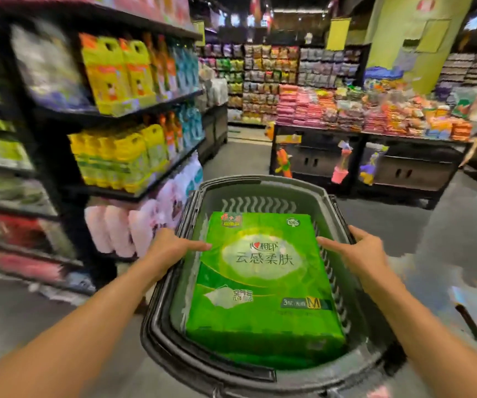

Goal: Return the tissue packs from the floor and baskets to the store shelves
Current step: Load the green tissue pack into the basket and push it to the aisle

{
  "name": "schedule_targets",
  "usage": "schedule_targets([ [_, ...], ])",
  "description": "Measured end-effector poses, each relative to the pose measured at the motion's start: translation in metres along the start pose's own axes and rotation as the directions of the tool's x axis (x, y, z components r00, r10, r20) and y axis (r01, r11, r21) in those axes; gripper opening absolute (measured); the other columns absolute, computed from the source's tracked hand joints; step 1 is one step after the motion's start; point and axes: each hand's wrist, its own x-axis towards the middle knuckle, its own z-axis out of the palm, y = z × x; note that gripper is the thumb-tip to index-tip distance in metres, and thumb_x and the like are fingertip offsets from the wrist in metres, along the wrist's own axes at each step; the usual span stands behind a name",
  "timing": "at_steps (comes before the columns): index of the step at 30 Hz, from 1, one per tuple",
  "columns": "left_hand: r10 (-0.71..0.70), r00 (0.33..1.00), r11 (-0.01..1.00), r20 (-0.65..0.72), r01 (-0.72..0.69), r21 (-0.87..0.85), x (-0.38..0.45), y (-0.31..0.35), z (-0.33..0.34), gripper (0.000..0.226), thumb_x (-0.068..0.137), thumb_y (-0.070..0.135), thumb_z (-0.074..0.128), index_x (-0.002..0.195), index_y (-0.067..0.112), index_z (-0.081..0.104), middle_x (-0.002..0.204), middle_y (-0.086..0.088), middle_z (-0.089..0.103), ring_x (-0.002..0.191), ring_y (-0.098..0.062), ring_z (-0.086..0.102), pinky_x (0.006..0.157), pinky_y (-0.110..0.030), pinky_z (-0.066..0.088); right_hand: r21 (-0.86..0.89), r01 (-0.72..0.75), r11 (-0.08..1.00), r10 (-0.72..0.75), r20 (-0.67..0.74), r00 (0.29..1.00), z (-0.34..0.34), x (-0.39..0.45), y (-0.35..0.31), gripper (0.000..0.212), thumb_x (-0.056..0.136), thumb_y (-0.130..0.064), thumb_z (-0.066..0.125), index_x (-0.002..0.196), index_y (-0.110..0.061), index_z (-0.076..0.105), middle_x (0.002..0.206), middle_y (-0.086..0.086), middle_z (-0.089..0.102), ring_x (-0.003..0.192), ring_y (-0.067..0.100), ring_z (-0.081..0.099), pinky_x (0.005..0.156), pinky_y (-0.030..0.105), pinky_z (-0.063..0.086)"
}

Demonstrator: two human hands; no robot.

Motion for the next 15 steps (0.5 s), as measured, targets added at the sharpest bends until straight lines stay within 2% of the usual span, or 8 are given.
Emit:
schedule_targets([
  [1,-0.011,1.0,1.0,-0.017,0.01,-0.018,0.003,-0.015,-0.026,0.058,0.05,0.038,0.1,0.096,0.015,0.073,0.083,0.003,0.073,0.075,-0.011,0.068,0.069,-0.022,0.057,-0.01,0.024,1.0,-0.024,0.026,0.999,0.026,-0.003,-0.013,0.101,0.062,-0.048,0.091,0.147,-0.015,0.048,0.134,0.007,0.063,0.104,0.027,0.065,0.089,0.038,0.054],
  [3,-0.079,0.992,0.997,-0.101,0.078,-0.009,0.008,-0.048,-0.078,0.056,0.05,0.032,0.1,0.096,0.013,0.074,0.084,-0.004,0.074,0.077,-0.02,0.07,0.073,-0.031,0.06,-0.04,0.069,0.997,-0.064,0.101,0.993,0.081,-0.009,-0.039,0.094,0.067,-0.038,0.091,0.148,-0.016,0.047,0.142,0.006,0.057,0.122,0.028,0.058,0.098,0.039,0.046],
  [5,-0.132,0.972,0.991,-0.196,0.13,-0.022,0.013,-0.081,-0.134,0.038,0.058,0.017,0.095,0.089,0.009,0.075,0.076,-0.007,0.071,0.07,-0.022,0.067,0.066,-0.034,0.058,-0.092,0.114,0.989,-0.098,0.162,0.982,0.139,-0.013,-0.063,0.079,0.074,-0.021,0.086,0.145,-0.018,0.051,0.131,0.007,0.065,0.109,0.026,0.062,0.088,0.035,0.047],
  [7,-0.165,0.948,0.986,-0.271,0.164,-0.024,0.013,-0.111,-0.187,0.025,0.065,0.009,0.089,0.084,0.005,0.072,0.076,-0.012,0.07,0.067,-0.025,0.065,0.065,-0.037,0.057,-0.126,0.158,0.979,-0.129,0.212,0.969,0.197,-0.026,-0.088,0.065,0.078,-0.005,0.077,0.139,-0.017,0.057,0.105,0.006,0.069,0.089,0.025,0.067,0.067,0.032,0.046],
  [10,-0.219,0.919,0.976,-0.327,0.202,-0.084,0.008,-0.154,-0.263,0.017,0.075,0.001,0.081,0.086,0.003,0.067,0.074,-0.01,0.067,0.064,-0.021,0.062,0.053,-0.03,0.051,-0.13,0.202,0.971,-0.157,0.291,0.944,0.286,-0.049,-0.12,0.064,0.077,0.003,0.072,0.135,-0.02,0.059,0.096,0.01,0.071,0.074,0.027,0.068,0.057,0.027,0.047],
  [11,-0.239,0.903,0.971,-0.356,0.217,-0.101,0.007,-0.167,-0.288,0.018,0.074,0.001,0.081,0.085,0.004,0.066,0.074,-0.009,0.066,0.063,-0.02,0.061,0.051,-0.028,0.048,-0.128,0.223,0.966,-0.173,0.317,0.933,0.313,-0.059,-0.13,0.062,0.075,0.003,0.071,0.131,-0.023,0.061,0.087,0.009,0.071,0.064,0.023,0.064,0.053,0.025,0.048],
  [13,-0.288,0.867,0.957,-0.408,0.244,-0.156,0.003,-0.191,-0.335,0.03,0.061,0.01,0.086,0.084,0.006,0.068,0.076,-0.014,0.069,0.064,-0.024,0.064,0.056,-0.035,0.056,-0.127,0.255,0.958,-0.193,0.372,0.908,0.367,-0.074,-0.149,0.056,0.075,0.007,0.068,0.121,-0.024,0.064,0.067,0.002,0.065,0.055,0.019,0.056,0.048,0.023,0.046],
  [15,-0.326,0.822,0.945,-0.467,0.263,-0.196,0.002,-0.221,-0.379,0.052,0.04,0.024,0.084,0.087,0.007,0.07,0.079,-0.018,0.073,0.068,-0.032,0.069,0.063,-0.048,0.062,-0.12,0.28,0.953,-0.205,0.426,0.881,0.418,-0.091,-0.17,0.056,0.073,0.004,0.072,0.125,-0.016,0.066,0.073,0.005,0.068,0.065,0.022,0.061,0.058,0.027,0.048],
])
